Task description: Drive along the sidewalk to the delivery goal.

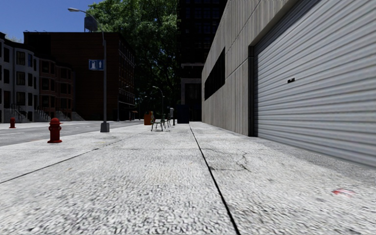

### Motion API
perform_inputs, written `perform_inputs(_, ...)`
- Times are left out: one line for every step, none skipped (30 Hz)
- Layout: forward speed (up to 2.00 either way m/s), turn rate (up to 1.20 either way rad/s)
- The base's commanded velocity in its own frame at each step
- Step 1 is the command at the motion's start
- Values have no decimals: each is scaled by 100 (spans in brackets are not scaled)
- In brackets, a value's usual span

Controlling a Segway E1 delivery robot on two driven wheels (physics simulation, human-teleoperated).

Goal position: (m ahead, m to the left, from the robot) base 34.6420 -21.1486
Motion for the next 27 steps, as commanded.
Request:
perform_inputs(200, 0)
perform_inputs(200, 0)
perform_inputs(200, 0)
perform_inputs(200, 0)
perform_inputs(200, 0)
perform_inputs(200, 0)
perform_inputs(200, 0)
perform_inputs(200, 0)
perform_inputs(200, 0)
perform_inputs(200, 0)
perform_inputs(200, 0)
perform_inputs(200, 0)
perform_inputs(200, 0)
perform_inputs(200, 0)
perform_inputs(200, 0)
perform_inputs(200, 0)
perform_inputs(200, 0)
perform_inputs(200, 0)
perform_inputs(200, 0)
perform_inputs(200, 0)
perform_inputs(200, 0)
perform_inputs(200, 0)
perform_inputs(200, 0)
perform_inputs(200, 0)
perform_inputs(200, 0)
perform_inputs(200, 0)
perform_inputs(200, 0)
